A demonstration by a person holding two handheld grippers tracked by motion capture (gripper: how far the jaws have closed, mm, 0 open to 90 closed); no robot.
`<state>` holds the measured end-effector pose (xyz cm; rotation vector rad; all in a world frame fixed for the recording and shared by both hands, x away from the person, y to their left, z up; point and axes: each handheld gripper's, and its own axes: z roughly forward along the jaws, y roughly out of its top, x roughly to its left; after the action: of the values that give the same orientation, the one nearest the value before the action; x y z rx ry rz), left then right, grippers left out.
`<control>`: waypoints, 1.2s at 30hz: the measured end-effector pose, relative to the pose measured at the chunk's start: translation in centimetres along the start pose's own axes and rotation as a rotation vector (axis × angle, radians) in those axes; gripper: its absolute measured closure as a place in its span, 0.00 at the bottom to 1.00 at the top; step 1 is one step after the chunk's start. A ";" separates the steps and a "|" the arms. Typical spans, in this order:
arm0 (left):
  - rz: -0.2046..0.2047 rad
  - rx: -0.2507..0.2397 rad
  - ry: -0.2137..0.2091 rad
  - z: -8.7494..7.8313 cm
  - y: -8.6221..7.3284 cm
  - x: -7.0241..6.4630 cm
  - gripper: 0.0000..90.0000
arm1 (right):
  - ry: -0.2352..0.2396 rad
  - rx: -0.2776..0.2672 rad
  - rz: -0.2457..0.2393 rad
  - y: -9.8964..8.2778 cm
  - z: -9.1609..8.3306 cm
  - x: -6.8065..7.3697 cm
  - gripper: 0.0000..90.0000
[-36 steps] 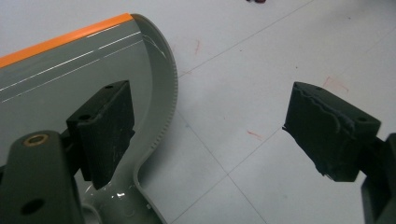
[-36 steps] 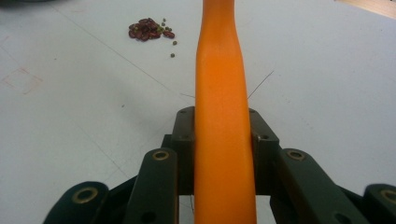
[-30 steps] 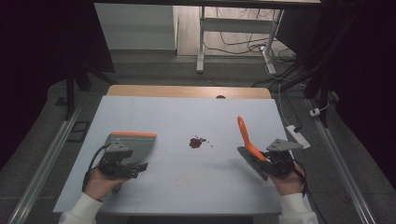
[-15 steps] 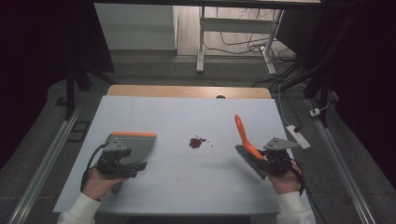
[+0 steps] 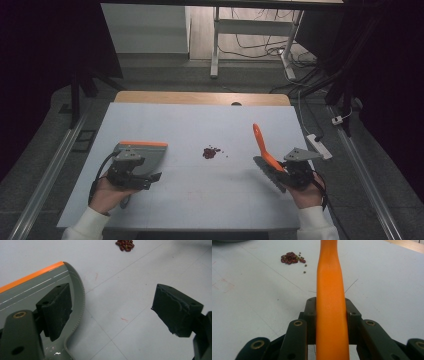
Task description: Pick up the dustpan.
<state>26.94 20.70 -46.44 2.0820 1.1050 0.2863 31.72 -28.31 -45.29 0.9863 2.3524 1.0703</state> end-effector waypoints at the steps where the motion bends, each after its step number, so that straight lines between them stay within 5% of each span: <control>1: -0.005 0.003 0.000 0.0 0.1 0.0 0.19 | 0.000 0.000 0.001 0.0 0.0 0.0 0.78; 6: -0.012 0.059 0.024 -0.5 1.7 -0.1 0.19 | -0.006 0.000 0.004 -0.1 -0.1 -0.2 0.78; 16: -0.072 0.098 0.051 -1.3 2.8 0.1 0.21 | 0.002 0.015 -0.016 0.0 0.4 0.1 0.78; 18: -0.084 0.094 0.054 -1.4 2.8 0.2 0.20 | 0.005 0.017 -0.014 0.1 0.5 0.2 0.78; 22: -0.199 0.087 0.093 -1.7 2.1 1.0 0.17 | 0.007 0.017 -0.016 0.2 0.6 0.2 0.78; 25: -0.235 0.094 0.101 -1.9 1.5 1.6 0.18 | 0.005 0.012 -0.012 0.2 0.4 0.1 0.78; 36: -0.295 0.132 0.153 -1.9 -0.1 2.6 0.16 | 0.013 0.025 -0.016 0.2 0.7 0.2 0.78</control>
<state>27.47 23.74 -45.52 1.9996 1.5405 0.2357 32.10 -27.74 -45.65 0.9707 2.3858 1.0468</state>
